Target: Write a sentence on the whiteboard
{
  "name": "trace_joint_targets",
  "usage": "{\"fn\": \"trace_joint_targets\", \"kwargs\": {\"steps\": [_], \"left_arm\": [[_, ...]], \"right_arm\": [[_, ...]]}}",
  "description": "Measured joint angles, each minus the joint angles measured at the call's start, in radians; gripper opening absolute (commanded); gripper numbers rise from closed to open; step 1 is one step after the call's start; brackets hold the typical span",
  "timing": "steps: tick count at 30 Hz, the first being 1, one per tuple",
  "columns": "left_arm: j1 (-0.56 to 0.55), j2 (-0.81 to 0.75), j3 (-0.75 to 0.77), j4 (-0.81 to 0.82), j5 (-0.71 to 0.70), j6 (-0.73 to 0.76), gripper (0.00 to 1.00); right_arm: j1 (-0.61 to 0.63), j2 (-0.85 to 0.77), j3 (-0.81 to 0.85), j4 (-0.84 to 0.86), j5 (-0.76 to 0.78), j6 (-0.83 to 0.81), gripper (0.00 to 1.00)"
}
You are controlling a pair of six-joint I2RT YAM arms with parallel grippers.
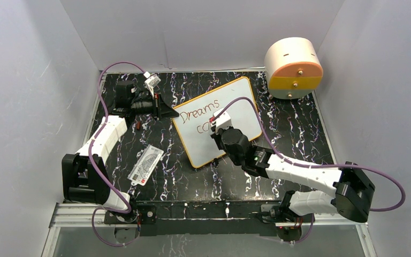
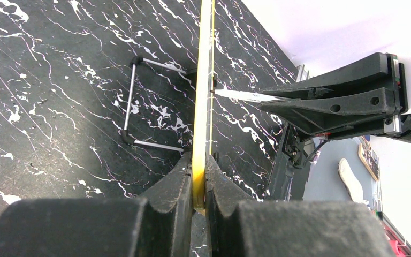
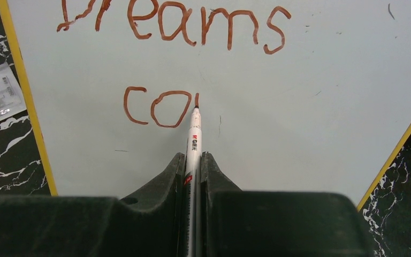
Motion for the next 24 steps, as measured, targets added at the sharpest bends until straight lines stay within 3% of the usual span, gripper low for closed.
{"fn": "trace_joint_targets", "kwargs": {"steps": [24], "left_arm": [[0.000, 0.000, 0.000, 0.000, 0.000, 0.000, 0.00]], "right_arm": [[0.000, -0.027, -0.030, -0.047, -0.010, 0.036, 0.00]]}}
